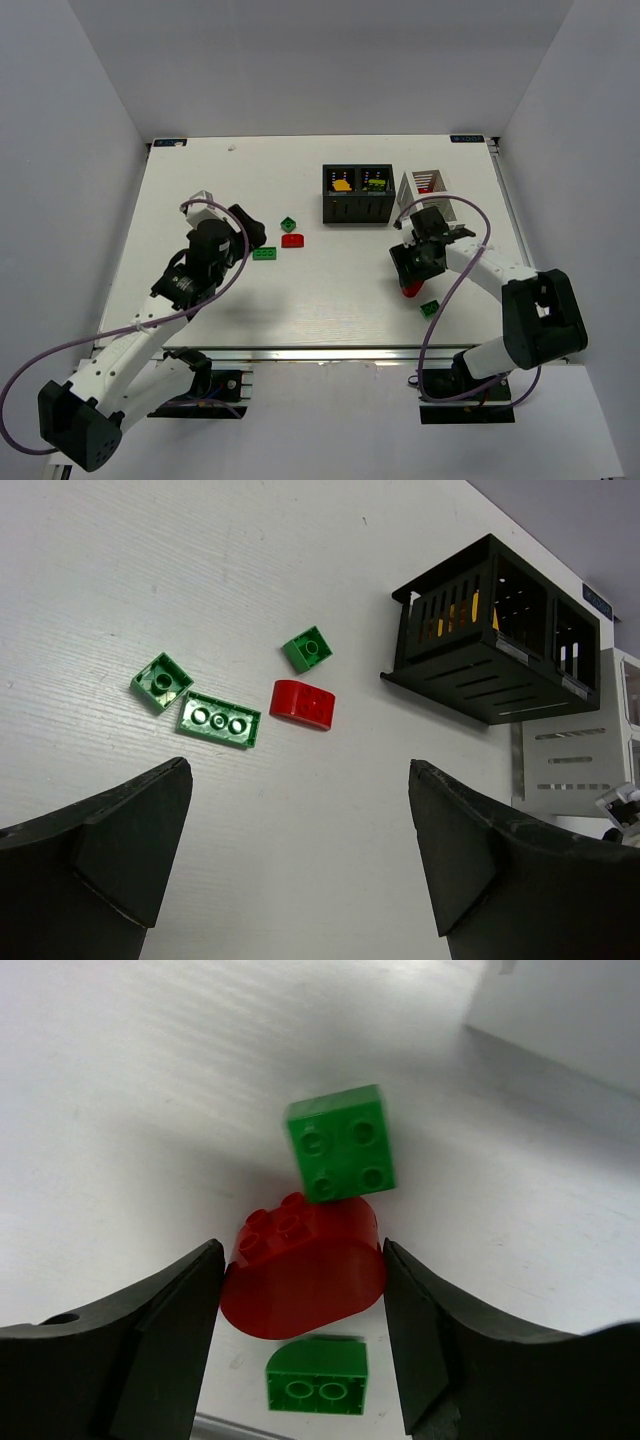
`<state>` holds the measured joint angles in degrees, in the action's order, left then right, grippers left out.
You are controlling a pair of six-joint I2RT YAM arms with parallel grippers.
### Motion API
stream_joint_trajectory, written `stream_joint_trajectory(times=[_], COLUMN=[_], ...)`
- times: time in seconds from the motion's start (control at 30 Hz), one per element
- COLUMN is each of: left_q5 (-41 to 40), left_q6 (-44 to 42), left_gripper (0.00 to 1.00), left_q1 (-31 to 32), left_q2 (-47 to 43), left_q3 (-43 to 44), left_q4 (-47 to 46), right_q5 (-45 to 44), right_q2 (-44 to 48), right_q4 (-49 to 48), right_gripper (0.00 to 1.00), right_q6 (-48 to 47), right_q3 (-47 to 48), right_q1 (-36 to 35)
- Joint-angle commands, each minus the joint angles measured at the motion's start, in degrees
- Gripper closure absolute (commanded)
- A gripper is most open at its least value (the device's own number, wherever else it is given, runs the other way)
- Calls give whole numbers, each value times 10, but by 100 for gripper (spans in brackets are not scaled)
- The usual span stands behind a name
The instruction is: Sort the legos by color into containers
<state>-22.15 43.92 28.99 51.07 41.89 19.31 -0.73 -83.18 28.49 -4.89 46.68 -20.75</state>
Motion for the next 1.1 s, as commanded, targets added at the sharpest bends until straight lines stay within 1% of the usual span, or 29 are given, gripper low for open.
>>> stream_joint_trajectory(times=[0.0, 0.07, 0.1, 0.2, 0.27, 0.3, 0.4, 0.43, 0.5, 0.53, 0.57, 0.6, 0.67, 0.83, 0.9, 1.07], left_q5=[-13, -11, -10, -8, -7, -6, -2, 0, 6, 10, 13, 20, 25, 31, 32, 40], left_q6=[8, 13, 15, 15, 13, 11, 6, 5, 3, 1, -1, -2, -6, -9, -9, -4], left_gripper=[2, 2, 2, 2, 2, 2, 2, 2, 2, 2, 2, 2, 2, 2, 2, 2], left_q1=[-1, -1, -1, -1, -1, -1, -1, -1, -1, -1, -1, -1, -1, -1, -1, -1], left_q2=[-24, -29, -30, -30, -28, -26, -19, -19, -12, -8, -4, 3, 9, 8, 4, 1], left_q3=[-11, -20, -22, -28, -26, -25, -23, -24, -24, -23, -21, -19, -14, -15, -18, -32], left_q4=[4, 1, 0, -2, -4, -6, -10, -13, -18, -21, -23, -23, -20, -15, -13, -17], right_q5=[76, 111, 152, 208, 233, 252, 265, 261, 233, 219, 192, 176, 138, 110, 96, 85], right_q2=[33, 61, 72, 126, 158, 167, 194, 201, 195, 188, 181, 159, 131, 23, -11, -58], right_q4=[31, 41, 52, 53, 51, 47, 18, -16, -47, -85, -101, -118, -151, -165, -172, -203], right_gripper=[64, 71, 79, 96, 100, 100, 100, 100, 100, 100, 100, 100, 100, 100, 100, 100], right_q6=[-33, -52, -85, -143, -164, -174, -182, -180, -171, -165, -158, -150, -125, -86, -93, -130], right_q3=[17, 28, 32, 36, 41, 52, 89, 101, 142, 157, 172, 202, 231, 314, 327, 334], right_q1=[-3, -3, -4, -3, -4, -4, -3, -3, -1, 3, 12, 19, 45, 101, 115, 130])
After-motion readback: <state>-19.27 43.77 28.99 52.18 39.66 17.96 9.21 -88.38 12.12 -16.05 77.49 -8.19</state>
